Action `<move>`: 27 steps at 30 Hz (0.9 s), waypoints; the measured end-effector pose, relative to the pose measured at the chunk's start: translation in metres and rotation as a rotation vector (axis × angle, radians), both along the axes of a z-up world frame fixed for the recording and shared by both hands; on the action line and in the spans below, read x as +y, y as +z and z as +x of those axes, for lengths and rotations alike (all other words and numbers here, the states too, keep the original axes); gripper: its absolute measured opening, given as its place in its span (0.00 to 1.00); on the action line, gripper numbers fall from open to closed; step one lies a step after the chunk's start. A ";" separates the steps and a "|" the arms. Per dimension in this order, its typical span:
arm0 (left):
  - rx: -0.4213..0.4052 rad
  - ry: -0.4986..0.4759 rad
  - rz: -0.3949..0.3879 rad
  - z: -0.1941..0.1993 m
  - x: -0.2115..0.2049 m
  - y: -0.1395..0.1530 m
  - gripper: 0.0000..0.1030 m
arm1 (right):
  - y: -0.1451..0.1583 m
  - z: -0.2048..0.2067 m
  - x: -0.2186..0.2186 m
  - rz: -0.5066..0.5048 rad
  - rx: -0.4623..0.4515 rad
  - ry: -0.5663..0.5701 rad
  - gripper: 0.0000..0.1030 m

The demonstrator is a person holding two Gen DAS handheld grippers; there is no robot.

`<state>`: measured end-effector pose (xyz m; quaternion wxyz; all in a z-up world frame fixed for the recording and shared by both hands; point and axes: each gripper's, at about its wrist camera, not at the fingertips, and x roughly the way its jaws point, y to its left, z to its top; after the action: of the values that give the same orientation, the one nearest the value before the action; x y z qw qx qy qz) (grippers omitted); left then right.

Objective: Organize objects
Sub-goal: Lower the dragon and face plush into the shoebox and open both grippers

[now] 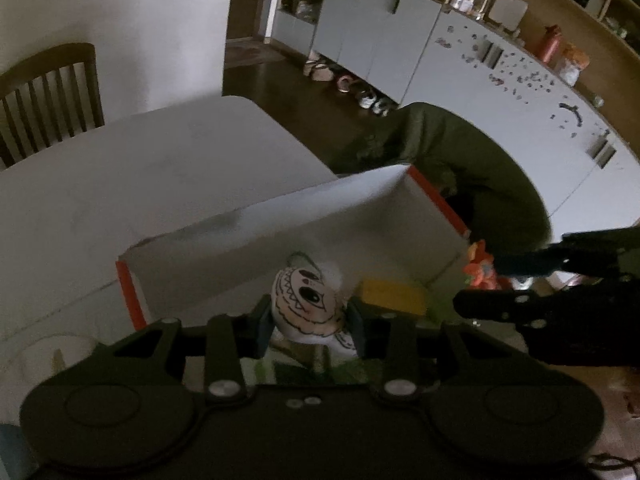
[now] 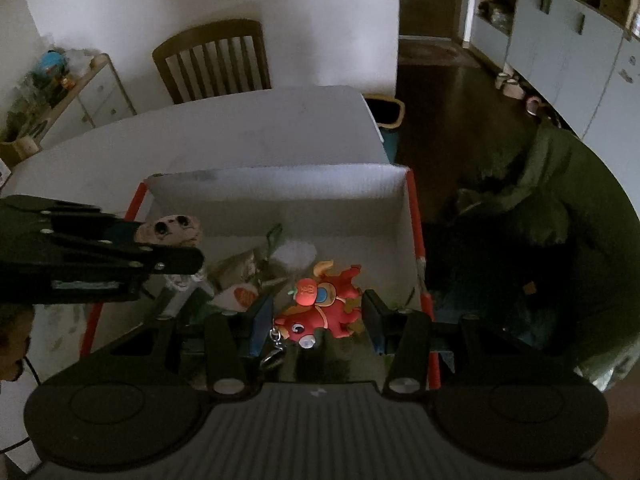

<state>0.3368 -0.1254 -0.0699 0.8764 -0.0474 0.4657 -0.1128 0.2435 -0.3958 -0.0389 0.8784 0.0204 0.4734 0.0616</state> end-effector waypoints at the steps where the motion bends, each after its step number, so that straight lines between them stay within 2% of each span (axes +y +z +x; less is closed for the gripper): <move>1: 0.006 0.006 0.007 0.004 0.001 -0.004 0.36 | -0.001 0.005 0.002 -0.008 -0.002 0.007 0.46; 6: 0.026 0.006 0.037 0.019 0.002 -0.020 0.36 | -0.010 0.029 0.008 -0.033 0.006 0.032 0.46; 13: 0.064 -0.016 0.090 0.031 -0.003 -0.041 0.36 | -0.043 0.055 0.011 -0.056 0.070 0.055 0.46; 23: 0.105 -0.020 0.081 0.037 0.000 -0.052 0.38 | -0.072 0.062 0.019 -0.094 0.124 0.103 0.46; 27: 0.127 -0.003 0.054 0.039 0.004 -0.055 0.41 | -0.079 0.061 0.018 -0.086 0.141 0.104 0.47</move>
<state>0.3761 -0.1217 -0.1246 0.8459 -0.0298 0.5233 -0.0984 0.3050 -0.3773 -0.1177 0.8386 -0.0376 0.5367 0.0853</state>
